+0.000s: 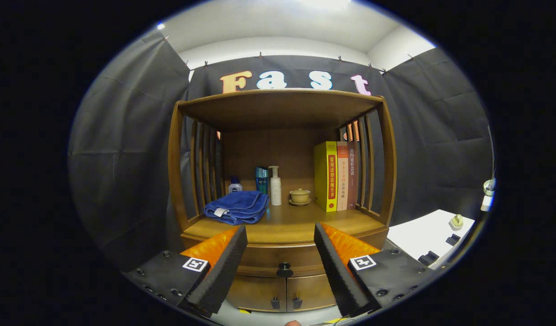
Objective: Pull open the drawer, take out the items inside it, and place them on the countertop above the cabinet.
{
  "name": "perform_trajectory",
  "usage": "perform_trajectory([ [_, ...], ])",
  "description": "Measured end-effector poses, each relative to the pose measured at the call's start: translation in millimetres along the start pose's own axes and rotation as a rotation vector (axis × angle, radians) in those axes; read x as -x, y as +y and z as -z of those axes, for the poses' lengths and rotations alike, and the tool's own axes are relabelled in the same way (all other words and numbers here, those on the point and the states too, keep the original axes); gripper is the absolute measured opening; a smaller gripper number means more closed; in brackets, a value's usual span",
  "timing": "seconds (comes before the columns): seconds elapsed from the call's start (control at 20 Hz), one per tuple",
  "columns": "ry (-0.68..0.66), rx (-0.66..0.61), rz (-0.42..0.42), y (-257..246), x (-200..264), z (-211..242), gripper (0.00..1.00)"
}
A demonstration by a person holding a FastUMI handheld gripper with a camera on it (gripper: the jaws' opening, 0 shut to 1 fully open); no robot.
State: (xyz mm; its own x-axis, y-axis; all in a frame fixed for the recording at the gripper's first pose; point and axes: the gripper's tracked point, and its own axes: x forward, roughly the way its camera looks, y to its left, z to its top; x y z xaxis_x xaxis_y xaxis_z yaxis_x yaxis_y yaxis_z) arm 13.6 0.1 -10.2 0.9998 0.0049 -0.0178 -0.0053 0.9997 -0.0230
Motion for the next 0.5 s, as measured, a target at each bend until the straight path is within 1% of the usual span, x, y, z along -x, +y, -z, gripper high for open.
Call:
perform_trajectory([
  [0.1, 0.004, 0.006, 0.000, 0.2, -0.7, 4.7, 0.98],
  [0.2, 0.038, 0.013, 0.002, -2.0, -5.3, 23.1, 0.98],
  [0.35, 0.121, 0.011, 0.003, -2.4, -20.1, 66.3, 0.98],
  [0.5, 0.205, 0.003, 0.017, -6.9, -38.2, 118.8, 0.99],
])
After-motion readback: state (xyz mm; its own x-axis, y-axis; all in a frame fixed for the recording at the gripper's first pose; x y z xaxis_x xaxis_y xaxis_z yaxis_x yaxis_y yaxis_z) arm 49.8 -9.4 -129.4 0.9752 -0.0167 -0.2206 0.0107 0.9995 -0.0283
